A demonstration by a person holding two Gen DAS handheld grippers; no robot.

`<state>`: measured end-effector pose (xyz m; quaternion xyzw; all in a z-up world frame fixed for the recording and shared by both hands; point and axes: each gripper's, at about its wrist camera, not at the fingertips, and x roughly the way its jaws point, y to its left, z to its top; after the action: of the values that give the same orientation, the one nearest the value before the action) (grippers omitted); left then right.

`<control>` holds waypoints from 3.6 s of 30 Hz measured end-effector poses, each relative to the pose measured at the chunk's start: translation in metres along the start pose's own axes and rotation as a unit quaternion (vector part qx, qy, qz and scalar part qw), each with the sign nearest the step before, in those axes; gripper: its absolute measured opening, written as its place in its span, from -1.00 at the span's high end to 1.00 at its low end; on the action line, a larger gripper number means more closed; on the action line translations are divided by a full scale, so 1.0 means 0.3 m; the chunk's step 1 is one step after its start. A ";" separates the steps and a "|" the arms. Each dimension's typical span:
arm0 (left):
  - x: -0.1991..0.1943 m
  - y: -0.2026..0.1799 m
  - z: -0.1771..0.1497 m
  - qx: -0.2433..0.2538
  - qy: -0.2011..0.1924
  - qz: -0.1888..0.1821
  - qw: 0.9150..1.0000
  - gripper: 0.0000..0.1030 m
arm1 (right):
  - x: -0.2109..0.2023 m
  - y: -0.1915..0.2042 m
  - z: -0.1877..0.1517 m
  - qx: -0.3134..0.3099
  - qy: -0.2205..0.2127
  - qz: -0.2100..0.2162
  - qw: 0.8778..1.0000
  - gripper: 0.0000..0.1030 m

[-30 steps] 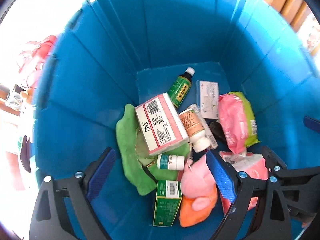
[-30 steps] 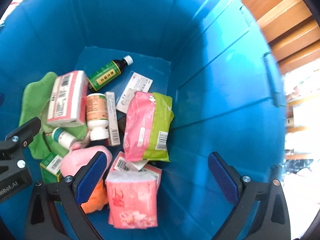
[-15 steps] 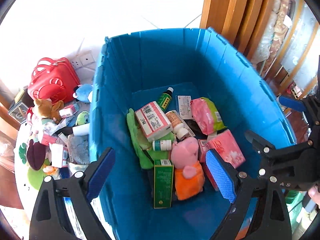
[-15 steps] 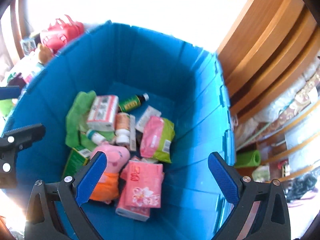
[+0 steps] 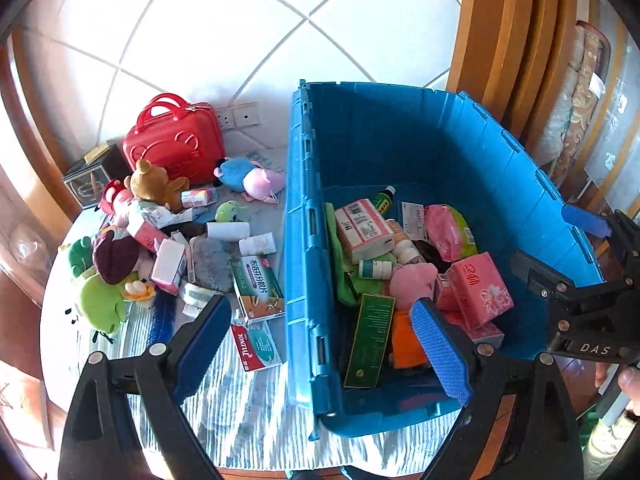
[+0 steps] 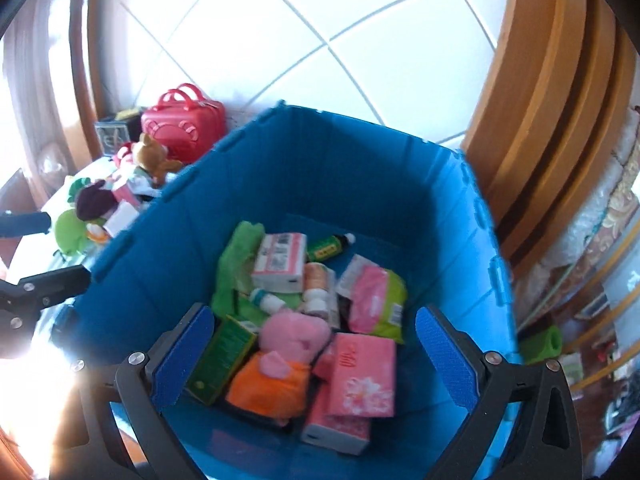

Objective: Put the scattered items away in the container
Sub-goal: 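Withdraw both tools from the crate back toward the pile, then grasp a white medicine box with the left tool while the right tool grasps a slim white box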

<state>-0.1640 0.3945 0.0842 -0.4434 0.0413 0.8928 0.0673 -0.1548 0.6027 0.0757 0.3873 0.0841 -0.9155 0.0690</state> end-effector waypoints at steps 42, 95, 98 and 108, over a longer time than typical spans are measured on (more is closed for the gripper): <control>0.601 1.099 -0.517 -0.111 0.112 0.077 0.984 -0.80 | 0.720 1.032 -0.130 0.054 0.174 0.087 0.979 -0.99; 0.960 0.883 -0.543 0.042 0.063 -0.006 0.997 -0.18 | 1.039 1.019 -0.412 0.165 0.175 0.021 0.970 -0.52; 0.877 0.903 -0.598 0.042 0.049 0.015 0.998 -0.18 | 1.032 1.042 -0.408 0.149 0.170 0.014 0.974 -0.46; 0.581 0.993 -0.542 0.001 -0.019 0.071 0.997 -0.18 | 0.820 1.133 -0.307 0.088 0.102 0.035 0.990 0.37</control>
<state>-0.1872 0.0932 -0.1486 -0.4223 0.0721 0.9036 0.0045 -0.1952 0.2749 -0.1990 0.4863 -0.0041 -0.8719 0.0573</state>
